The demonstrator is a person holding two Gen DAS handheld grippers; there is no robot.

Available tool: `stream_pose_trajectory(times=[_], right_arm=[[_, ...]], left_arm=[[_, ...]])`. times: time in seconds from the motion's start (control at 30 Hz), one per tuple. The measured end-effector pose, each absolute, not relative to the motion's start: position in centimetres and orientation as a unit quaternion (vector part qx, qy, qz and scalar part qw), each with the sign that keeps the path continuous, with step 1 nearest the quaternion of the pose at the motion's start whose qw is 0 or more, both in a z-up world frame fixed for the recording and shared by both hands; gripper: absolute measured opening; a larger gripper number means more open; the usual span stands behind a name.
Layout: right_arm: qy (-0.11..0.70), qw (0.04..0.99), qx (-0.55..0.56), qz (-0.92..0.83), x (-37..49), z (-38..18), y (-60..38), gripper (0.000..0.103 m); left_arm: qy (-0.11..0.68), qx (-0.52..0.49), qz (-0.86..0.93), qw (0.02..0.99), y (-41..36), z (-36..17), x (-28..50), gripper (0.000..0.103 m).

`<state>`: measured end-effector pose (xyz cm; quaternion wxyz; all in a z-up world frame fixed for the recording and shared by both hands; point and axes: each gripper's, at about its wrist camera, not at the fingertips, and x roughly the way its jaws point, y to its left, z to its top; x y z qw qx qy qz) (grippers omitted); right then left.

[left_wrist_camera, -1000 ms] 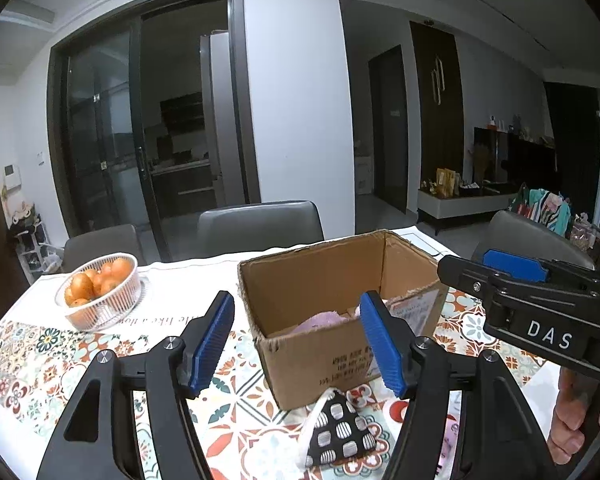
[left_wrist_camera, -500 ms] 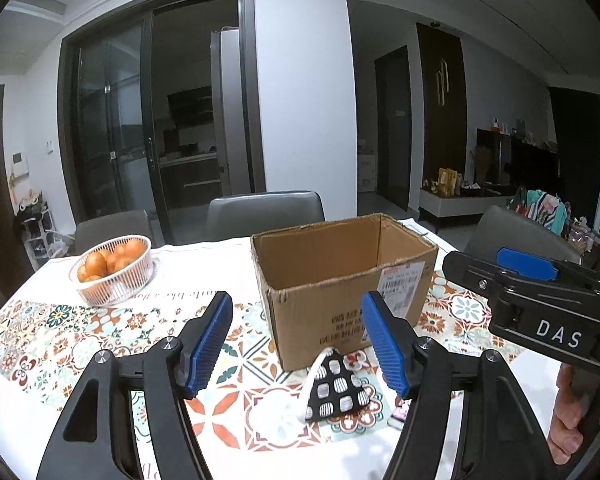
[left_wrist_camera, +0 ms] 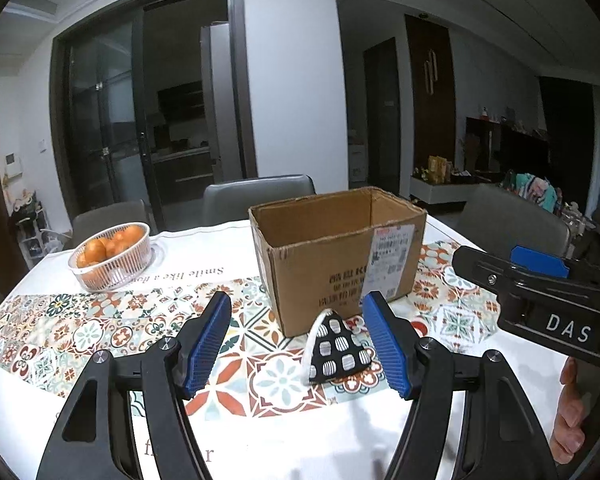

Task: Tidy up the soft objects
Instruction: 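Move both tools back to the dotted pouch and Kuromi tissue pack, then grasp the black dotted pouch with the left tool while the right tool grasps the Kuromi tissue pack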

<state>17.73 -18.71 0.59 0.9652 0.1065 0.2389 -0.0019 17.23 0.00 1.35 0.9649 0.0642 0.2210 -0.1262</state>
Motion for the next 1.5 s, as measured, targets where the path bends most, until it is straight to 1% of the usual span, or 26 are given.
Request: stream_pose_trajectory(times=[0.2, 0.47, 0.87, 1.07, 1.5], right_arm=[[0.257, 0.959, 0.114, -0.023, 17.1, -1.3, -18.3, 0.084], [0.296, 0.942, 0.151, -0.046, 17.4, -4.3, -18.5, 0.084], [0.367, 0.903, 0.198, -0.106, 20.2, -9.0, -18.6, 0.084], [0.383, 0.891, 0.205, -0.129, 21.3, -10.3, -18.6, 0.084], [0.404, 0.871, 0.224, -0.166, 23.9, -12.6, -19.1, 0.084]], left_arm=[[0.236, 0.068, -0.139, 0.959, 0.4, -0.6, 17.2, 0.068], [0.253, 0.078, -0.153, 0.952, 0.6, -2.9, 18.2, 0.068], [0.268, 0.101, -0.184, 0.940, 0.8, -6.4, 21.6, 0.067], [0.281, 0.092, -0.208, 0.932, 0.7, -7.7, 23.5, 0.067], [0.306, 0.096, -0.232, 0.918, -0.3, -9.9, 26.9, 0.063]])
